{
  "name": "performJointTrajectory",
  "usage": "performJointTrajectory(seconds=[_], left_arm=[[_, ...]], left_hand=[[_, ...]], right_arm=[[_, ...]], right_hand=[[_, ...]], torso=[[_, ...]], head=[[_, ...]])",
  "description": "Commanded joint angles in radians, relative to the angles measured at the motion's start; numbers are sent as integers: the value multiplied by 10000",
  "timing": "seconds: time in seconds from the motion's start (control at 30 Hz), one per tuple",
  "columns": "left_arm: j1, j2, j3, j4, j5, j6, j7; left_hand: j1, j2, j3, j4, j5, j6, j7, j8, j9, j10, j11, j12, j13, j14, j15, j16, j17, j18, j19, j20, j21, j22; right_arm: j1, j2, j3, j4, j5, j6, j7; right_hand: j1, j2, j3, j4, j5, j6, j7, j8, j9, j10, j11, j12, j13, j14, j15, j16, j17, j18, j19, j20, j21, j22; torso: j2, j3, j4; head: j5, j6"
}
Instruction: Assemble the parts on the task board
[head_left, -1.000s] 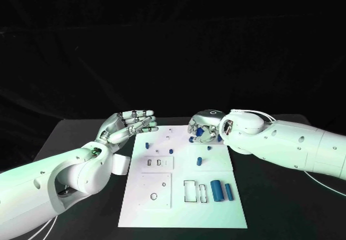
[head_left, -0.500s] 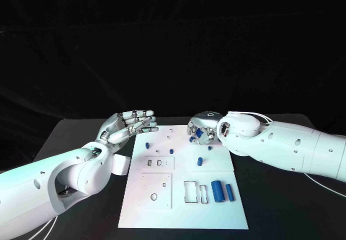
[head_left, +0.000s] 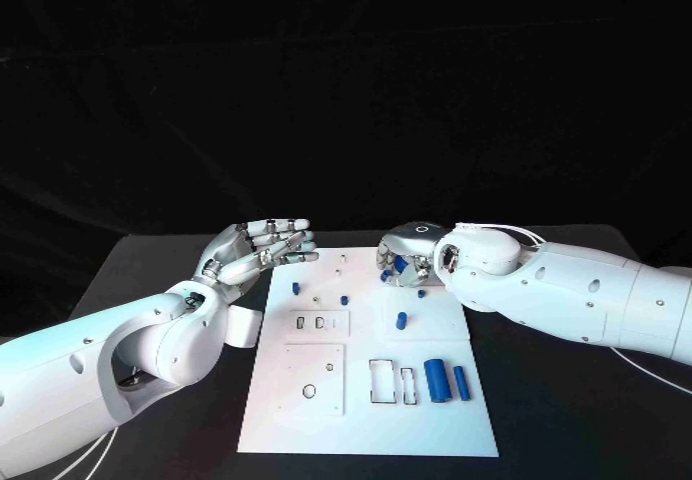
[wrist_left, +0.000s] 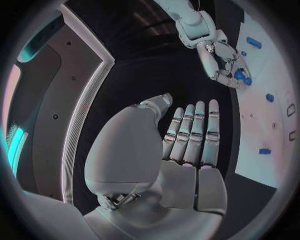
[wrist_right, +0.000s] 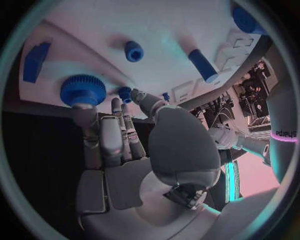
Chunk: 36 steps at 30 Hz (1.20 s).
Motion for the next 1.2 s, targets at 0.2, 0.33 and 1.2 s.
performJointTrajectory(seconds=[0.2,0.33,1.2], left_arm=[[15,24,11,-41,117,243,-8],[15,28,11,-50,126,268,-20],[15,52,12,-58,136,396,-47]], left_hand=[[-109,-4,54,0,-53,73,322,28,10,54,15,-66,-12,66,-26,19,14,137,64,-31,44,-11],[-109,-4,54,0,-53,73,322,28,10,54,15,-66,-12,66,-26,19,14,137,64,-31,44,-11],[-112,18,108,-18,-54,79,324,23,9,65,16,-84,-12,68,-26,11,25,136,69,-35,44,-16]], right_arm=[[-96,83,-3,-10,-238,-107,77],[-109,91,-3,-21,-240,-167,65],[-137,155,40,177,321,-2530,-42]], right_hand=[[116,124,337,1,-105,315,-52,153,95,371,-73,188,38,170,-29,201,131,-225,117,-41,278,353],[194,212,523,5,-164,476,-107,253,171,541,-132,252,51,175,-74,298,196,-245,151,-76,419,550],[274,414,1074,19,-296,671,-211,467,425,764,-226,274,40,192,-153,516,305,-329,326,-152,880,1212]], torso=[[30,20,-2],[42,4,1],[89,-8,29]], head=[[29,-39],[18,-45],[-1,32]])
